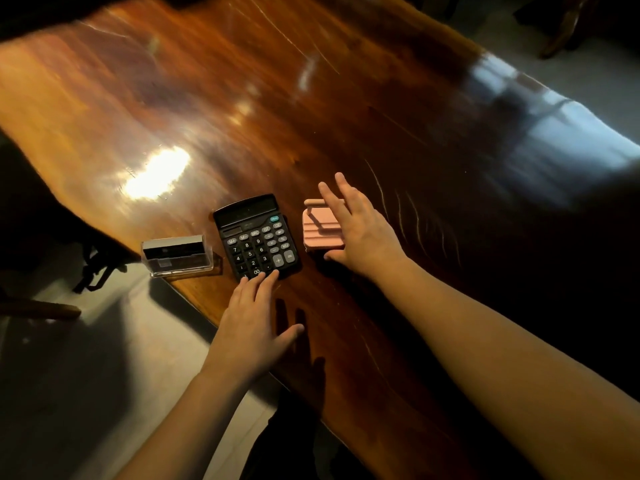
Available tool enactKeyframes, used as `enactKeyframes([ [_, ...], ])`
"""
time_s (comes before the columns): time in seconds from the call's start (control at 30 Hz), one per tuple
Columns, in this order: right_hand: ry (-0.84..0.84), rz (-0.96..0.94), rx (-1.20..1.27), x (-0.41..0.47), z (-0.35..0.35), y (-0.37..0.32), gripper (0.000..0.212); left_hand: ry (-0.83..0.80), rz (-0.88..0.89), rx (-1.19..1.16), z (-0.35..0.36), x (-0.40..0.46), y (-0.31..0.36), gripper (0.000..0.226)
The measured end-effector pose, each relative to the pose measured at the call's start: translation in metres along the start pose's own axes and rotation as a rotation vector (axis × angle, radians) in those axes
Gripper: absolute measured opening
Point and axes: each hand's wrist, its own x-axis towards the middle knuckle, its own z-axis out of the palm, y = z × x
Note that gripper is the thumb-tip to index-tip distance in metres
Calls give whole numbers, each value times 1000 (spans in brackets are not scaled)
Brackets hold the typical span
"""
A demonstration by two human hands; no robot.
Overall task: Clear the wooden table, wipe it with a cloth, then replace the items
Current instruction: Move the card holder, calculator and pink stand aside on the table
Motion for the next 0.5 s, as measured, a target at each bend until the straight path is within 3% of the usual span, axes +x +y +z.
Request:
enactKeyframes([
  [0.1, 58, 67, 80, -20, -5, 2, 126, -12, 31, -8, -7, 2, 4, 100],
  [0.27, 64, 210, 268, -68, -15, 9, 96, -25, 113, -8, -22, 5, 23, 94],
  [0.5, 143, 388, 518, -179, -37, 28, 78, -95, 372, -15, -34, 3, 92, 88],
])
